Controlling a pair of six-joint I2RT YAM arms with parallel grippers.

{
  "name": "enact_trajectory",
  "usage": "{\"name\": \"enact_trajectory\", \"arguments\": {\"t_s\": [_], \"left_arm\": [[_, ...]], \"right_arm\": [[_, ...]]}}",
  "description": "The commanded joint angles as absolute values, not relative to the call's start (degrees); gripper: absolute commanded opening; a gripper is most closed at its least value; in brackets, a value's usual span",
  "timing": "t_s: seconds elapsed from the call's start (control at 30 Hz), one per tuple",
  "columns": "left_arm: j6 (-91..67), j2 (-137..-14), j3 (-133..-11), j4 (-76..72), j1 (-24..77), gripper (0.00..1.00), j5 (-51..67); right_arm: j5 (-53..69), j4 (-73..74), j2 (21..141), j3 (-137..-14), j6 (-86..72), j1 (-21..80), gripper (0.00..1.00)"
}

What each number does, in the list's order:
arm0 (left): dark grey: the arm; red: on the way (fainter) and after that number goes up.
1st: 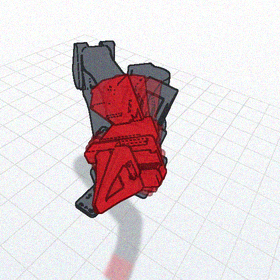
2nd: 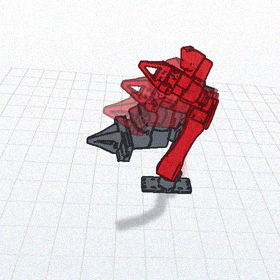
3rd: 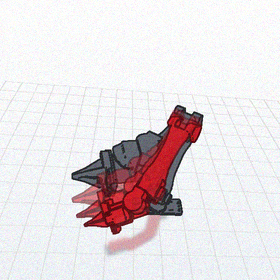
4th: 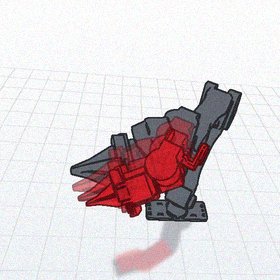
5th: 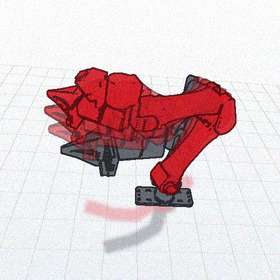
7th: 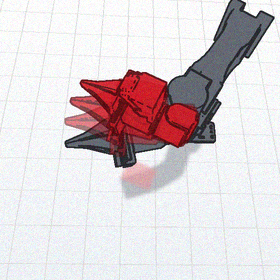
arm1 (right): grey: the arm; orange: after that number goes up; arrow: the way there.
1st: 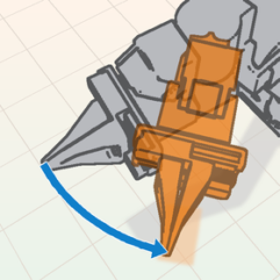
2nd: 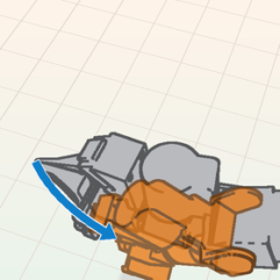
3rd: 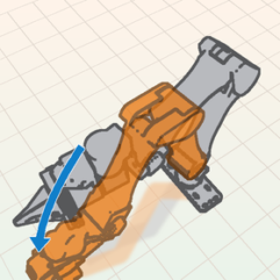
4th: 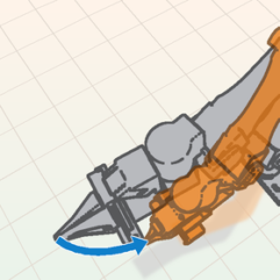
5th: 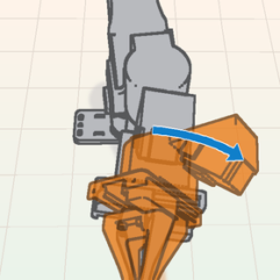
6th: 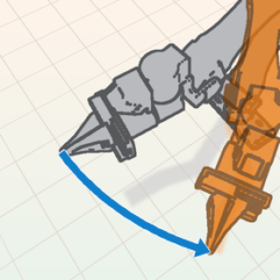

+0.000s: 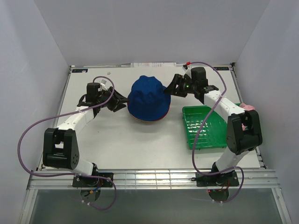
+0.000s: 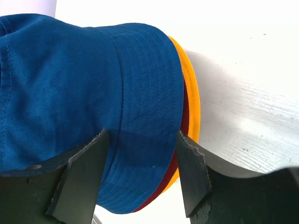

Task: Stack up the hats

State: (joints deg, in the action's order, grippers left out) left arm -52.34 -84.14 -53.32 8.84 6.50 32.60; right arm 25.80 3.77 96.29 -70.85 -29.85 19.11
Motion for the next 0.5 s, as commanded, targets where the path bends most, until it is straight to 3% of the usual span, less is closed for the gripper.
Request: {"name": "enact_trajectory", "arguments": {"t_s": [0.0, 0.47], "left_arm": [[-53.44, -82.88, -52.82, 5.1, 6.5, 0.56, 35.07], [-56.51, -84.64, -48.69, -1.58, 6.59, 0.57, 36.91]], "right_arm": [[27.42, 4.83, 96.68, -72.07, -30.32, 18.55, 0.64], [30.32, 1.85, 97.64, -69.26, -33.74, 17.14, 0.64]]}}
